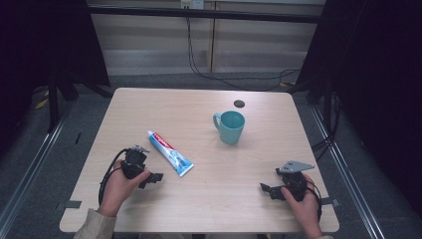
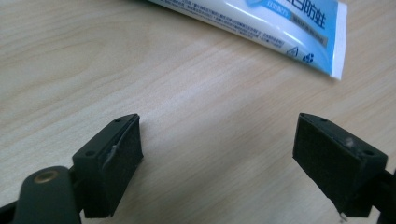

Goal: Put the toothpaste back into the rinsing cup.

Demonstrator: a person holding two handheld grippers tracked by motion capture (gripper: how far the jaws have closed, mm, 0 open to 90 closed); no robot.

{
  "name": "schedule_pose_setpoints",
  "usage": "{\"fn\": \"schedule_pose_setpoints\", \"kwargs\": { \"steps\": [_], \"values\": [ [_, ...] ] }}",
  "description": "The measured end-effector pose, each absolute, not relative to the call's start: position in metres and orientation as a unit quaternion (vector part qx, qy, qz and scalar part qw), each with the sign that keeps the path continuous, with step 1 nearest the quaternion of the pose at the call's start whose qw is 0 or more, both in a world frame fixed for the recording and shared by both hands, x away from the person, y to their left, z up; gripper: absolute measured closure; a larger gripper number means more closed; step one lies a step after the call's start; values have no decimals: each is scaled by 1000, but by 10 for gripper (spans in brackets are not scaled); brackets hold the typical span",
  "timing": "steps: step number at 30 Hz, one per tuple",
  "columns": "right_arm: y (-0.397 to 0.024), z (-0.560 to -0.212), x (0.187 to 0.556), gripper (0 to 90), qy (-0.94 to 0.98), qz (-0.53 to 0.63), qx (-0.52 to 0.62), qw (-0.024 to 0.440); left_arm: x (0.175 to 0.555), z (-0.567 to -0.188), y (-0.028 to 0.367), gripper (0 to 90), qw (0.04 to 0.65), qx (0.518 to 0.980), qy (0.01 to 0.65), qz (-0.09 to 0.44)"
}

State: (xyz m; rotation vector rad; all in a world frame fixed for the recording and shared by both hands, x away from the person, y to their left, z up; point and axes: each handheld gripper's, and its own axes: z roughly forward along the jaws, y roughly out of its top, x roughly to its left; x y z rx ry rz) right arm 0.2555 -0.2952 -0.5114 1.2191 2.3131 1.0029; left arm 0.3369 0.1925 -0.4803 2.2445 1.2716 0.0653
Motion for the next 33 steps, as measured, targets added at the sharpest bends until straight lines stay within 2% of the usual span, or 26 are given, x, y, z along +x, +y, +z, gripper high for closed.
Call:
{"fn": "schedule_pose_setpoints", "kwargs": {
  "steps": [8,17,33],
  "values": [
    [-295,-511,256,126,814,353,429,170,349,-473,183,152,258,820,511,-6],
    [-295,-511,255,126,814,353,429,169,362,-468,178,193,252,790,558,-29],
    [-295,-511,256,126,814,353,429,170,383,-458,160,258,228,774,590,-19]
  ]
}}
